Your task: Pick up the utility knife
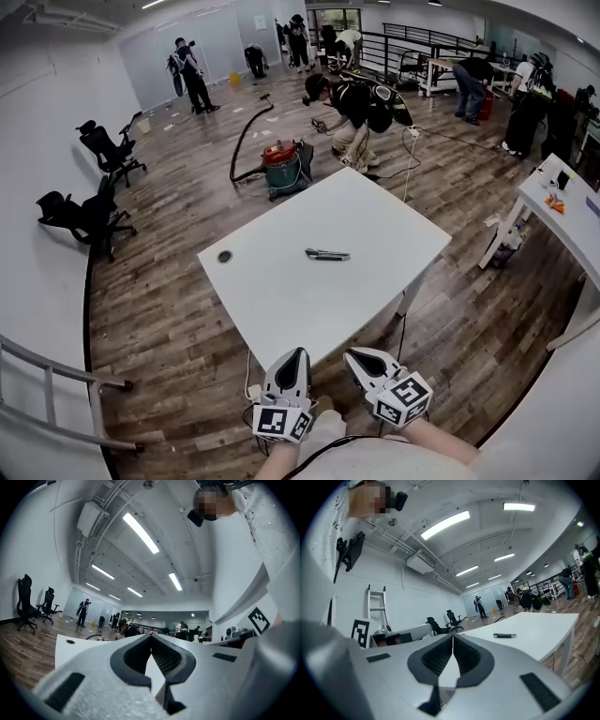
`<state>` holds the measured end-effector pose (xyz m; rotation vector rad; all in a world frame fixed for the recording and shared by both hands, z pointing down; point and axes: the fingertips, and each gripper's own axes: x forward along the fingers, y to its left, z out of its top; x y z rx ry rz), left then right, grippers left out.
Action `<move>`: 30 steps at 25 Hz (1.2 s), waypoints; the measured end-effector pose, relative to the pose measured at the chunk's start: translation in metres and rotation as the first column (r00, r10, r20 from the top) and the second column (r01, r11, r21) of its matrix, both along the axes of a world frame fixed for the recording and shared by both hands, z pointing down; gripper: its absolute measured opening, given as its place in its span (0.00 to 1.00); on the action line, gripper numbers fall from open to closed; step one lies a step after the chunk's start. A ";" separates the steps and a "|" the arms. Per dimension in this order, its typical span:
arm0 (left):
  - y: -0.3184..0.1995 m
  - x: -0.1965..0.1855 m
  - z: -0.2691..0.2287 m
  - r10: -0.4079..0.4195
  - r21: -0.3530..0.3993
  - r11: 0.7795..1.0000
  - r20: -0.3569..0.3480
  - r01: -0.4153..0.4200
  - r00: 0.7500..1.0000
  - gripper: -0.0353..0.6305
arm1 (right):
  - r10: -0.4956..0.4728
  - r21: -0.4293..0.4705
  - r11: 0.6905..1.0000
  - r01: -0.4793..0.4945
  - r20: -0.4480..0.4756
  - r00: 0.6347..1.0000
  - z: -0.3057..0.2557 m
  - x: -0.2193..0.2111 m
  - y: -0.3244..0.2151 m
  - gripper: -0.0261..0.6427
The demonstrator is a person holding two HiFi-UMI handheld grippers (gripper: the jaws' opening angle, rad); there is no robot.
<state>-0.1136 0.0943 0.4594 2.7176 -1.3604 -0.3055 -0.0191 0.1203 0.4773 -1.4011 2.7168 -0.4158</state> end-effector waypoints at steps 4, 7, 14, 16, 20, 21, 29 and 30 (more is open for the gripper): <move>-0.034 0.001 0.000 0.014 0.005 1.000 0.007 -0.014 1.000 0.06 | 0.016 0.003 1.000 -0.016 -0.010 1.000 0.001 -0.004 -0.035 0.05; -0.058 0.003 0.001 0.028 0.006 1.000 0.005 -0.028 1.000 0.06 | 0.038 0.010 0.999 -0.038 -0.016 0.999 0.001 -0.007 -0.059 0.05; -0.097 0.008 -0.003 0.076 0.006 0.997 0.007 -0.076 0.997 0.06 | 0.072 0.015 0.997 -0.071 -0.021 0.997 -0.001 -0.011 -0.098 0.05; -0.106 0.007 -0.002 0.087 0.002 0.996 0.014 -0.087 0.996 0.06 | 0.079 0.015 0.997 -0.079 -0.021 0.997 -0.001 -0.014 -0.106 0.05; -0.128 0.008 0.002 0.104 -0.001 0.995 0.017 -0.104 0.994 0.06 | 0.092 0.022 0.996 -0.091 -0.029 0.995 0.000 -0.012 -0.127 0.05; -0.132 0.009 0.002 0.108 0.000 0.994 0.015 -0.108 0.994 0.06 | 0.094 0.023 0.995 -0.094 -0.029 0.995 0.001 -0.011 -0.132 0.05; -0.158 0.008 0.015 0.137 -0.017 0.990 0.020 -0.137 0.990 0.06 | 0.110 0.022 0.994 -0.109 -0.034 0.993 0.005 -0.011 -0.156 0.05; -0.161 0.007 0.017 0.138 -0.022 0.990 0.016 -0.137 0.990 0.06 | 0.114 0.017 0.993 -0.114 -0.035 0.993 0.006 -0.011 -0.158 0.05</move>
